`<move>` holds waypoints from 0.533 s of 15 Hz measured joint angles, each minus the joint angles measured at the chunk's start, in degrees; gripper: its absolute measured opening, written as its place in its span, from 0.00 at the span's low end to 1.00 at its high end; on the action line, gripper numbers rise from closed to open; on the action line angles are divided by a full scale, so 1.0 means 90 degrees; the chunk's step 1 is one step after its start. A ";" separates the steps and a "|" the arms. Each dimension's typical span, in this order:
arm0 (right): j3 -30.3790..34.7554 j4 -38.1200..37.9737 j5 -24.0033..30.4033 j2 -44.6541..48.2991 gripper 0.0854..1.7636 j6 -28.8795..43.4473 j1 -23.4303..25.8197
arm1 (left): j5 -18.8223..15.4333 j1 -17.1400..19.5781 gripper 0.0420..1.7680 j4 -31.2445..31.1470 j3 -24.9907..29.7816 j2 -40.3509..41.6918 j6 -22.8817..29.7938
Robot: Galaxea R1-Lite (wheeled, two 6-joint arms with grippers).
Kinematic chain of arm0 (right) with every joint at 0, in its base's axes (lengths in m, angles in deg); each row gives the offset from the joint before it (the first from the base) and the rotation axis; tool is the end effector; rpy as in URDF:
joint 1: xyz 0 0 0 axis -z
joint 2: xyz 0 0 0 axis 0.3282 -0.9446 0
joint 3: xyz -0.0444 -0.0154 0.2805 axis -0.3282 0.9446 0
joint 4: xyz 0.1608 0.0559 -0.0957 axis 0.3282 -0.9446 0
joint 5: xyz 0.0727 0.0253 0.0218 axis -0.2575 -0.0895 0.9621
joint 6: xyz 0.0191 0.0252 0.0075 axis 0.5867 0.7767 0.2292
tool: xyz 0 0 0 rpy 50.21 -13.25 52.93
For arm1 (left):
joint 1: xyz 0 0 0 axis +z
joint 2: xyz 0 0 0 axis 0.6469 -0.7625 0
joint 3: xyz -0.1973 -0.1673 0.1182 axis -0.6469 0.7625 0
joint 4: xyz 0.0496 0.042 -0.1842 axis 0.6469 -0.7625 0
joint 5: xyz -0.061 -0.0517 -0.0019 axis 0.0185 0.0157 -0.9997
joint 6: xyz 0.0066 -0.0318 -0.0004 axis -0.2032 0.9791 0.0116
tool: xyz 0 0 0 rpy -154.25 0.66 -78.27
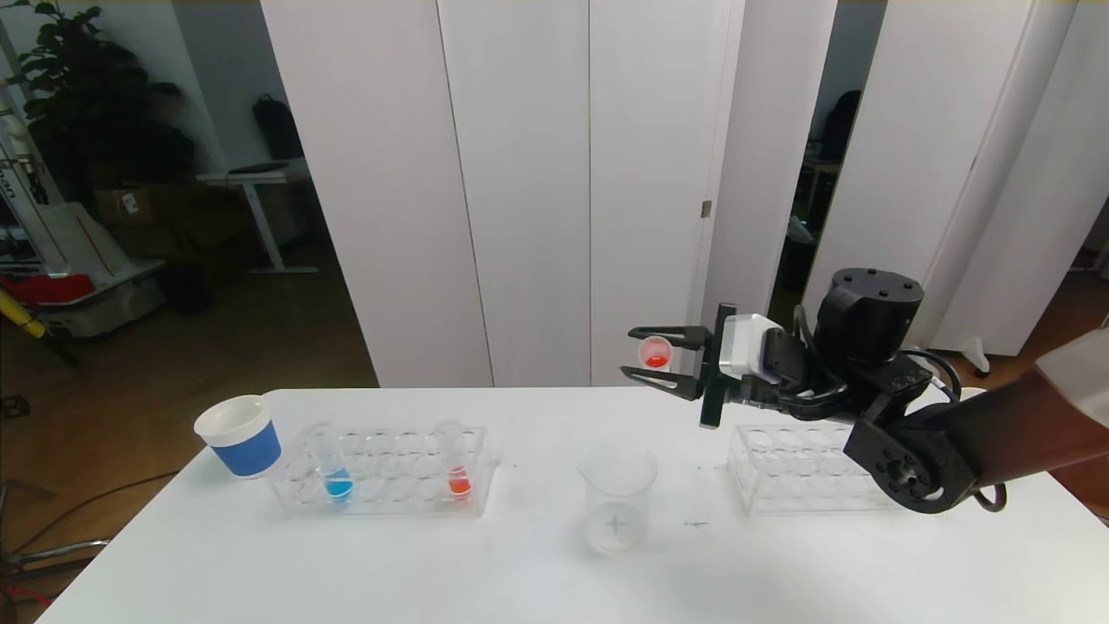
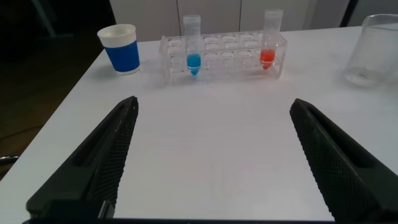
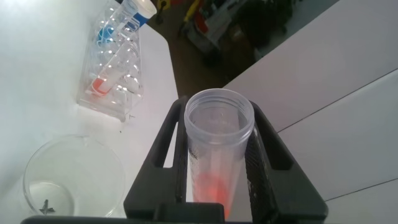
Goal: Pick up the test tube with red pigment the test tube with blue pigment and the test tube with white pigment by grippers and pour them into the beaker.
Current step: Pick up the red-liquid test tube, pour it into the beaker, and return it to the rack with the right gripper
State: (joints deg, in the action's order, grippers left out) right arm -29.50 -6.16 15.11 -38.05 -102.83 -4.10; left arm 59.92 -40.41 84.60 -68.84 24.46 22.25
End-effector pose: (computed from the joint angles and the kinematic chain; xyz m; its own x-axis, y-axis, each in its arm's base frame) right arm 0.3504 0.1769 0.1319 0.3233 0.9462 0.0130 -0.6693 0.2384 -0.7037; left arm 0.0082 -0.0008 0.0746 0.9995 -0.0278 -0.0124 0.0283 0.9988 0.0394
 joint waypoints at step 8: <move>-0.0122 -0.0853 0.0049 0.0014 0.31 -0.2314 0.0034 | 0.0001 0.0000 0.99 0.0000 0.0000 0.0000 0.0000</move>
State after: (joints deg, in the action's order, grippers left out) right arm -30.60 -13.84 15.55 -37.93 -123.65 -3.80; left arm 59.93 -40.41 84.60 -68.84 24.46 22.25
